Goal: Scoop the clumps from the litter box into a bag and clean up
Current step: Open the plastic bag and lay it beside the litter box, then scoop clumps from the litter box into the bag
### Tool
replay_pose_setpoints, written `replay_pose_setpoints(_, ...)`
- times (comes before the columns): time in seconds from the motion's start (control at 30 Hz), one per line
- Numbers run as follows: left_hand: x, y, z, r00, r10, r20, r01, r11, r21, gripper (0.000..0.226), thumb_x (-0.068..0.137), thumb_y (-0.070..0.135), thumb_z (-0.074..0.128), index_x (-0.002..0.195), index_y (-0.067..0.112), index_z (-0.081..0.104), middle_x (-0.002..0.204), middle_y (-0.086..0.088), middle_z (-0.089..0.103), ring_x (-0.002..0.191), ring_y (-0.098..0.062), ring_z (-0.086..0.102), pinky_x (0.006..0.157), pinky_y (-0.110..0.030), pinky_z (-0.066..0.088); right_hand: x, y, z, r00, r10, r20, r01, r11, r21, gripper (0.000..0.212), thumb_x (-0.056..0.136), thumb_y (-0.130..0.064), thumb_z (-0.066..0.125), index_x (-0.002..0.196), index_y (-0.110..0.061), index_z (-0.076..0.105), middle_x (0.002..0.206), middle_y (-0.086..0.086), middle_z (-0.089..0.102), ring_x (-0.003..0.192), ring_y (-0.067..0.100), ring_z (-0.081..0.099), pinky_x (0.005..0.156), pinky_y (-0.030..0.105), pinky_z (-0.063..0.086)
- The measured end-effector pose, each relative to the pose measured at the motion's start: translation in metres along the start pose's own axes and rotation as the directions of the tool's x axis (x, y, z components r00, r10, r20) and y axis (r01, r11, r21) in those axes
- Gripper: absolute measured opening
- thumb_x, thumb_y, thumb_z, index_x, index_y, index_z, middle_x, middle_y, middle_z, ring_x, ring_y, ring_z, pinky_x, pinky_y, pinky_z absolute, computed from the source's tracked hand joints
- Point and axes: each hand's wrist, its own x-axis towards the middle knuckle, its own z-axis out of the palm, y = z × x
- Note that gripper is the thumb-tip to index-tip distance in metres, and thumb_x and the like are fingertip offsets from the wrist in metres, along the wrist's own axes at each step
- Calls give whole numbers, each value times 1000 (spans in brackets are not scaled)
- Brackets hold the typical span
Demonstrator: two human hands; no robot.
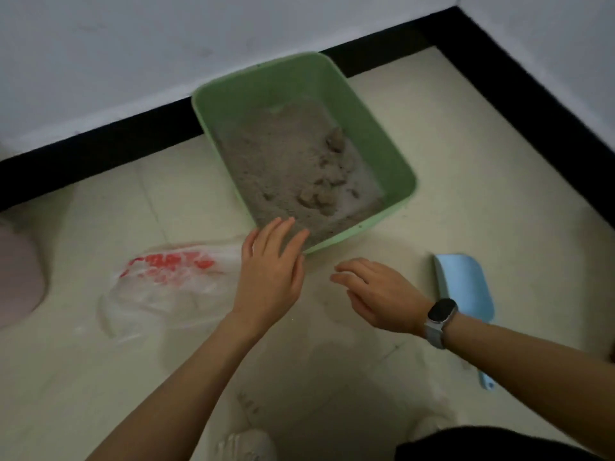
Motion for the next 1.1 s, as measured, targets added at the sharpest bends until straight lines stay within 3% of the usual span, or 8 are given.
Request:
replay_pose_setpoints(0.1, 13, 32, 23, 991, 26, 130, -31, 999, 34, 44, 89, 25, 38, 128, 12, 52, 129, -14, 54, 120, -30, 49, 98, -50, 37, -64, 19, 22, 895, 432, -113, -436, 900, -11, 38, 78, -13, 50, 116, -10, 50, 112, 14, 58, 101, 31, 57, 77, 42, 52)
replay_pose_setpoints(0.2, 17, 50, 44, 969, -29, 246, -1, 993, 120, 50, 89, 32, 34, 131, 11, 49, 130, -15, 54, 114, -32, 54, 93, -50, 40, -118, 26, 42, 580, 799, -156, -810, 587, -5, 53, 66, -10, 68, 116, -3, 53, 113, 20, 57, 104, 37, 54, 79, 50, 51)
replay_pose_setpoints(0.43, 9, 43, 52, 959, -6, 283, -57, 975, 213, 56, 86, 32, 37, 138, 9, 39, 141, -12, 43, 118, -30, 43, 90, -46, 38, -158, 23, 61, -34, 998, 48, -956, -46, 289, 67, 89, -10, 51, 143, 3, 14, 140, 24, 29, 118, 43, 38, 88, 48, 41)
replay_pose_setpoints(0.57, 12, 45, 47, 953, -14, 304, -39, 985, 169, 57, 84, 31, 35, 136, 9, 42, 140, -12, 45, 115, -30, 48, 88, -46, 41, -153, 34, 52, -57, 985, 160, -867, -129, 481, 62, 93, -13, 41, 145, -8, 8, 134, 20, 41, 111, 42, 49, 92, 48, 44)
replay_pose_setpoints(0.7, 18, 44, 40, 944, -7, 329, -30, 994, 106, 48, 86, 21, 50, 133, 8, 46, 137, -11, 48, 116, -32, 52, 87, -48, 43, -129, 37, 35, -58, 996, 62, -778, -84, 622, 61, 95, -20, 43, 146, -23, 9, 121, 10, 55, 103, 38, 55, 89, 43, 44)
replay_pose_setpoints(0.8, 38, 38, 21, 930, -29, 367, 9, 998, 56, 48, 90, 19, 53, 136, 9, 43, 142, -10, 42, 125, -30, 43, 93, -48, 37, -103, 37, 10, 10, 1000, -26, -743, 25, 668, 66, 94, -18, 45, 147, -20, 7, 96, 1, 52, 96, 31, 57, 84, 39, 44)
replay_pose_setpoints(0.93, 89, 21, -29, 926, -71, 371, 37, 994, 100, 49, 93, 27, 48, 139, 15, 38, 145, -7, 36, 129, -27, 36, 99, -45, 32, -68, 43, -41, 72, 988, -139, -745, 146, 650, 53, 92, -16, 48, 141, -13, 27, 99, 10, 56, 93, 32, 57, 73, 33, 43)
replay_pose_setpoints(1.1, 130, -9, -101, 942, -99, 319, 69, 992, 104, 47, 93, 28, 46, 138, 14, 39, 141, -10, 40, 126, -30, 40, 100, -42, 32, -13, 41, -123, 313, 935, -170, -777, 355, 520, 38, 91, -24, 53, 127, -13, 47, 107, 8, 62, 93, 29, 59, 69, 29, 39)
